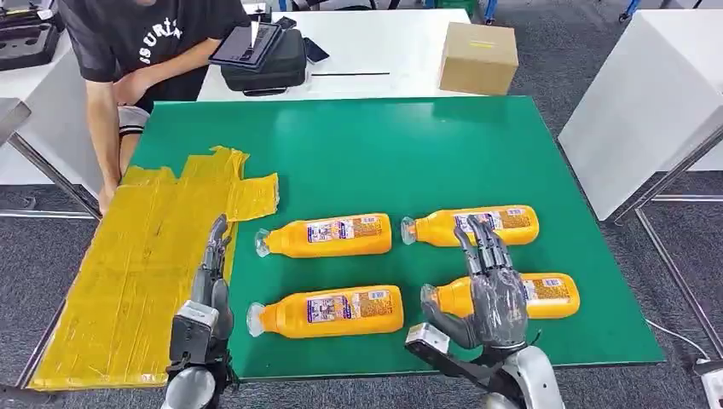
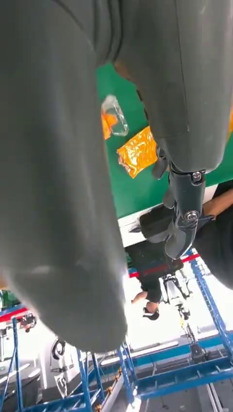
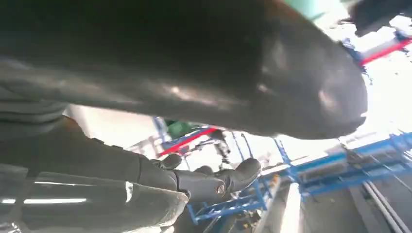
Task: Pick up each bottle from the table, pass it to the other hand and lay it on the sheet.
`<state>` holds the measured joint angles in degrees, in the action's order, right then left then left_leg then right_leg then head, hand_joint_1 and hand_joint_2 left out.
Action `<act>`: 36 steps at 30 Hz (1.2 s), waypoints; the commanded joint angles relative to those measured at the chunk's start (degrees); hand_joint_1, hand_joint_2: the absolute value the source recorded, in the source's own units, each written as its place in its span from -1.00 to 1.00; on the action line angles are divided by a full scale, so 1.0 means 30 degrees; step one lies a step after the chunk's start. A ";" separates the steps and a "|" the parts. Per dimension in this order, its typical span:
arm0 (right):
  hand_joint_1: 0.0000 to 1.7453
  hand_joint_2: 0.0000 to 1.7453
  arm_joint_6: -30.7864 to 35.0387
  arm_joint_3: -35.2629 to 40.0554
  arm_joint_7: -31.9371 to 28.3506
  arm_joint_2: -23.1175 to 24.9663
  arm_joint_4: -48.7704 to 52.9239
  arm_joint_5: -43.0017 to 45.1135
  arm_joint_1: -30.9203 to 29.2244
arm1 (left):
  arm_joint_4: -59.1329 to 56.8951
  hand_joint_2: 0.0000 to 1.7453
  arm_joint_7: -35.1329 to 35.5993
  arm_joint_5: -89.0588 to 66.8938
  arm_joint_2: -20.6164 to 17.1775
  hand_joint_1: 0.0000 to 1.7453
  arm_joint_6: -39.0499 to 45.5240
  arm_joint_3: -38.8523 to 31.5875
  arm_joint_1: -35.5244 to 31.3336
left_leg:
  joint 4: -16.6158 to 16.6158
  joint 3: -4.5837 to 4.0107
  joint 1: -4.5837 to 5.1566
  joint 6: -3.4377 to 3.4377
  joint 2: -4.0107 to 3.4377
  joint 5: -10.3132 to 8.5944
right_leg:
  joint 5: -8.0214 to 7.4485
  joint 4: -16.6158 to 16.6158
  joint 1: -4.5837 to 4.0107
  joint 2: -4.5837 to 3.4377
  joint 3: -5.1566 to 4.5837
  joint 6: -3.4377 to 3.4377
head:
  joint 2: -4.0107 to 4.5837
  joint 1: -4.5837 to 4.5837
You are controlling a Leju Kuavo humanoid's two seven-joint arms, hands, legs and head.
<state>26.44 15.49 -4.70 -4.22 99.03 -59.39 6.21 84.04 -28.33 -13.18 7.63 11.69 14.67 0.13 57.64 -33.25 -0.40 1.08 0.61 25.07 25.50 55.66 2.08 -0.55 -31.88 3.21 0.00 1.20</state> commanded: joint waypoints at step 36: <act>-1.00 1.00 -0.6773 -0.4751 0.2498 -0.3086 0.0384 -0.4076 0.1263 | -0.0078 -1.00 0.0612 -0.0391 0.0619 -1.00 -0.0957 -0.1983 0.0465 | -0.0003 0.0019 0.0041 -0.0005 -0.0010 0.0004 | 0.0000 -0.0013 0.0033 0.0009 0.0022 -0.0040 | -0.0007 0.0007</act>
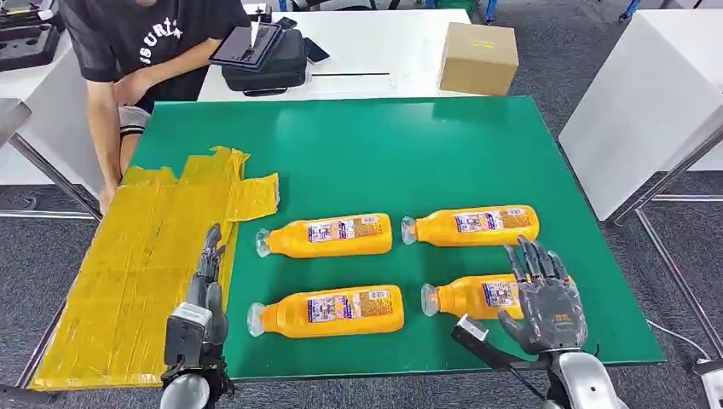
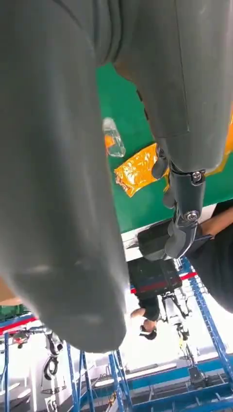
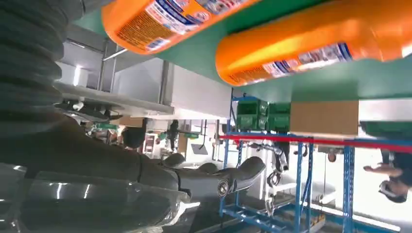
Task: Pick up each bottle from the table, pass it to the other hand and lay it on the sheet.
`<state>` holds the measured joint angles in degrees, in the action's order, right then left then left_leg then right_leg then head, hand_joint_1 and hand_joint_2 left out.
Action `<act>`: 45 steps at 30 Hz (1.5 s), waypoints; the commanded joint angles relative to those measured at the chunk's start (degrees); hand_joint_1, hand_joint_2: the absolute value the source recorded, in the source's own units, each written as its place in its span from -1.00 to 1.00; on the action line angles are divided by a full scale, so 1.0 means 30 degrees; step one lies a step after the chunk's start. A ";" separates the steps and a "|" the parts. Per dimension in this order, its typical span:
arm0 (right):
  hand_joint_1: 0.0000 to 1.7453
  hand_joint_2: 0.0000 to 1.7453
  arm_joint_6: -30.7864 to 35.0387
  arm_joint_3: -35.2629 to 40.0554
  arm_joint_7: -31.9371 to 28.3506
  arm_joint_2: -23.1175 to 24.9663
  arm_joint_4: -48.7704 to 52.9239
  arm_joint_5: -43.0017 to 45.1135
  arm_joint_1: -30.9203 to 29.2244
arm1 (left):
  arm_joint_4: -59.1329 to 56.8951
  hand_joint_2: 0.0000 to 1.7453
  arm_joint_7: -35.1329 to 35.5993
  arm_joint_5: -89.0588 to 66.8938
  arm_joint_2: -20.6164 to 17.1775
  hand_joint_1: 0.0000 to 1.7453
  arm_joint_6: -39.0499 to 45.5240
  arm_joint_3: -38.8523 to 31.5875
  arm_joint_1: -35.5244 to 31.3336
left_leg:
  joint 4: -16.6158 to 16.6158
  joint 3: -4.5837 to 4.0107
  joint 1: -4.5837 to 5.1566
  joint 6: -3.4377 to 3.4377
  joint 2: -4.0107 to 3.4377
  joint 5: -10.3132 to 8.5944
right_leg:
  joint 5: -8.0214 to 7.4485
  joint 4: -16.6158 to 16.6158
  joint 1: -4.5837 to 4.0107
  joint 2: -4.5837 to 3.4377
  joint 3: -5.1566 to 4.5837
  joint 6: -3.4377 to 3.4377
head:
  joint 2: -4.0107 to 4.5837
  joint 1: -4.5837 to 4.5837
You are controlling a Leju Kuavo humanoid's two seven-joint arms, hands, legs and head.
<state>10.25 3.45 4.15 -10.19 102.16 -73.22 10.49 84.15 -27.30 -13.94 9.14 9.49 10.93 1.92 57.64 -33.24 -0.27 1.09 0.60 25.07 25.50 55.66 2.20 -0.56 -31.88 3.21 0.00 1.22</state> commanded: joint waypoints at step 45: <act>-1.00 1.00 -0.4125 -0.1485 -0.1527 -0.2714 -0.6405 0.0724 -0.3447 | -0.0462 -1.00 0.0321 -0.0077 0.0165 -1.00 -0.0423 -0.0654 -0.0629 | -0.0009 0.0032 0.0008 -0.0017 -0.0064 0.0006 | -0.0025 -0.0034 -0.0004 -0.0044 0.0033 -0.0056 | 0.0000 0.0000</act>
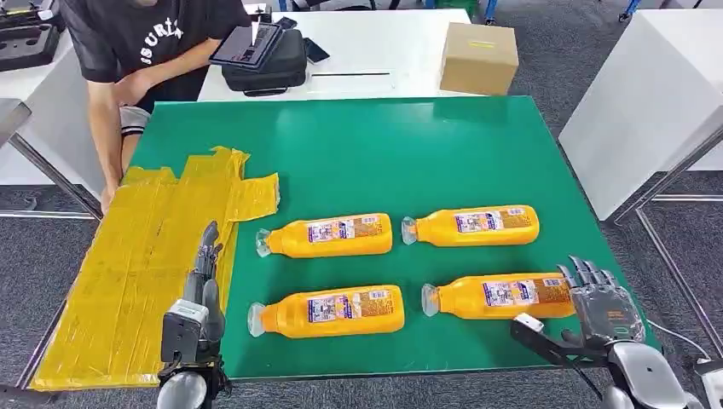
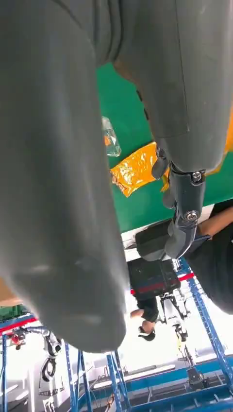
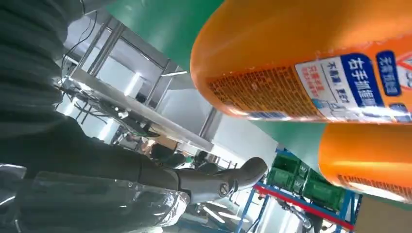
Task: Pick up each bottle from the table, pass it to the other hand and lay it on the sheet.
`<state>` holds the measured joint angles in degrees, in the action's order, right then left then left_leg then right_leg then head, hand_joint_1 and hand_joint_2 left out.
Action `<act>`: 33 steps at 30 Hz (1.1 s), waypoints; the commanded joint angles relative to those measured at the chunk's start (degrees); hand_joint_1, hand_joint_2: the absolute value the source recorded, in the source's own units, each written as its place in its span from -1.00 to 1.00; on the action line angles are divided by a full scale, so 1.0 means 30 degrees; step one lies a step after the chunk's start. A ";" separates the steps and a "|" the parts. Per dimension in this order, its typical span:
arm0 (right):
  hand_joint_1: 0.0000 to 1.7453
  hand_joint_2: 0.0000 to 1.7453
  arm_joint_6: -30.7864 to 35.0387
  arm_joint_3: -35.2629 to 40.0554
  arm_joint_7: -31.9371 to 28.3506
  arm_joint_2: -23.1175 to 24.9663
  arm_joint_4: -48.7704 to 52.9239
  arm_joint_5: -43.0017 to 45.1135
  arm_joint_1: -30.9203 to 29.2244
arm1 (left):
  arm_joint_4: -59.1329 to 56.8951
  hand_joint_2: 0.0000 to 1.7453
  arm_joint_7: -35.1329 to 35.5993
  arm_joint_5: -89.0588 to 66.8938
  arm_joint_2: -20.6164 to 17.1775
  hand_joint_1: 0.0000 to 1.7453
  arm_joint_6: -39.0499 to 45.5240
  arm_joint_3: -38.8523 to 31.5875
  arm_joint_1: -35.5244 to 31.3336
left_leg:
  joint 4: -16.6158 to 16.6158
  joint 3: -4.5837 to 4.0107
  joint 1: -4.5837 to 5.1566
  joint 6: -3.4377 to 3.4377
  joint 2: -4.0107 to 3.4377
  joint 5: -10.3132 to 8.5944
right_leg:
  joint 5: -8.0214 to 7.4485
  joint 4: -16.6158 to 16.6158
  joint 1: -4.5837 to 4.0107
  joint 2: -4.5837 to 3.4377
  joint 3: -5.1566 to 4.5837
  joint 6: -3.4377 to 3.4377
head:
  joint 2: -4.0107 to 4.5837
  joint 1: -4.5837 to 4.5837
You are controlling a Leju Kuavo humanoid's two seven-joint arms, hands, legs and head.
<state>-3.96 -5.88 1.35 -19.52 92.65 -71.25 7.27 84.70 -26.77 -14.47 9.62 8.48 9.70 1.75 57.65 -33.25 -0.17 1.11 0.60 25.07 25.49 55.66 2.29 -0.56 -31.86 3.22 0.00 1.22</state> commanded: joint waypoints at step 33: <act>-1.00 1.00 -0.1145 0.2834 0.1366 0.0639 -0.3342 -0.0130 -0.2702 | -0.2068 -1.00 0.0208 0.0246 0.0062 -1.00 -0.0328 0.0059 -0.1224 | -0.0008 0.0032 -0.0004 -0.0006 -0.0005 -0.0008 | -0.0016 -0.0017 -0.0009 0.0013 0.0030 -0.0028 | -0.0007 0.0000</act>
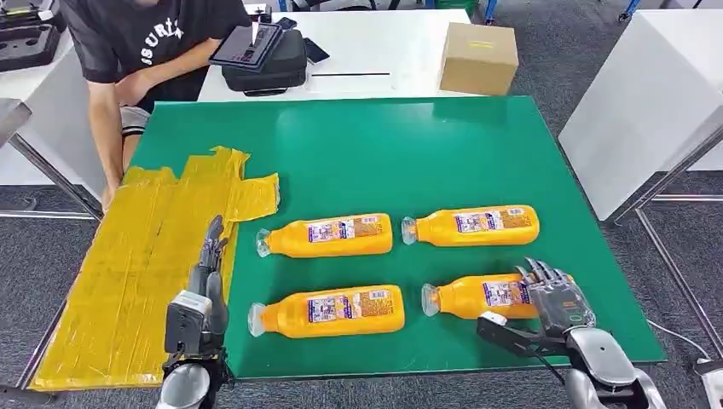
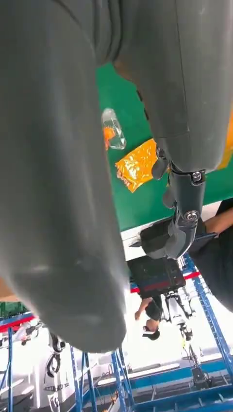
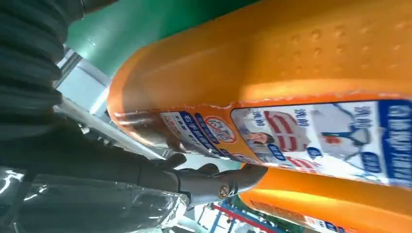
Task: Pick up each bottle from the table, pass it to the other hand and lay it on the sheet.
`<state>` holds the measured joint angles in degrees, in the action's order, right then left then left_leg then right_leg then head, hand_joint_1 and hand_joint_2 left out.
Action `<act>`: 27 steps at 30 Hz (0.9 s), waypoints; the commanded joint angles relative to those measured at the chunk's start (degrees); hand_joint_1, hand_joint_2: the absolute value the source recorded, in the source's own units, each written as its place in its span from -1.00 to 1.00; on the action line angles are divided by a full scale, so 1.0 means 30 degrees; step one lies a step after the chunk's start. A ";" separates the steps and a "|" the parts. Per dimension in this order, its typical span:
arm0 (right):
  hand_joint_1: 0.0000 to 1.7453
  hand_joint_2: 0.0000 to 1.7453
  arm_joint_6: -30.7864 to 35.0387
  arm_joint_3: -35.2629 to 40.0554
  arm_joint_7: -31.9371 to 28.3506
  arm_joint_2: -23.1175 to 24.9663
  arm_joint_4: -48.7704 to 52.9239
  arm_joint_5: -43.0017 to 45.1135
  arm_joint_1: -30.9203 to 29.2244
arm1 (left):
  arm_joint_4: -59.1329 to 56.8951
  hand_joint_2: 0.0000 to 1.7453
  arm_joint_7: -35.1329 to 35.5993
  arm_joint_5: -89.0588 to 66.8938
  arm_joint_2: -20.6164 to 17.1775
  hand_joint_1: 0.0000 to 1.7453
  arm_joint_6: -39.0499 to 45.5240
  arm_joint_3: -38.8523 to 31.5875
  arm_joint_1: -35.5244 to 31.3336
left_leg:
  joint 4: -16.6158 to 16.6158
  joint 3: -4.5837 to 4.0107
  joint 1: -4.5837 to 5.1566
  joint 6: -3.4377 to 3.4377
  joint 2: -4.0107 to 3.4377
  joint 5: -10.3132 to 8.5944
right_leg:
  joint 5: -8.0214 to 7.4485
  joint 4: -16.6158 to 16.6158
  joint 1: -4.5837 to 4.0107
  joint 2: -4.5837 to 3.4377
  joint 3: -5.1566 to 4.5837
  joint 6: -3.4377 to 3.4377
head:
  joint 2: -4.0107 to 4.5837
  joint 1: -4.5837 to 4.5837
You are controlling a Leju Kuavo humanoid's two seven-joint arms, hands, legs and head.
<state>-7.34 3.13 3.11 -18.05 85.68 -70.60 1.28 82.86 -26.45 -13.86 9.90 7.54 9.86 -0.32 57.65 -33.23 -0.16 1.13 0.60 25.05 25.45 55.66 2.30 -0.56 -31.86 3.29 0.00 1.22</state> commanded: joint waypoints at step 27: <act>0.24 1.00 0.0074 0.0814 0.0010 -0.0511 -0.2933 0.0227 -0.1736 | -0.1765 -1.00 0.0047 0.0283 -0.0168 -1.00 -0.0032 0.0211 -0.0694 | -0.0017 0.0039 -0.0014 -0.0027 -0.0017 0.0005 | -0.0007 -0.0038 -0.0024 0.0012 0.0050 -0.0082 | 0.0000 0.0000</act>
<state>-7.10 3.21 3.98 -18.80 82.42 -71.34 -1.75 81.20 -26.43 -13.64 10.16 7.54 9.92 -0.53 57.66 -33.23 -0.15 1.14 0.60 25.04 25.44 55.66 2.32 -0.56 -31.86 3.30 0.00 1.22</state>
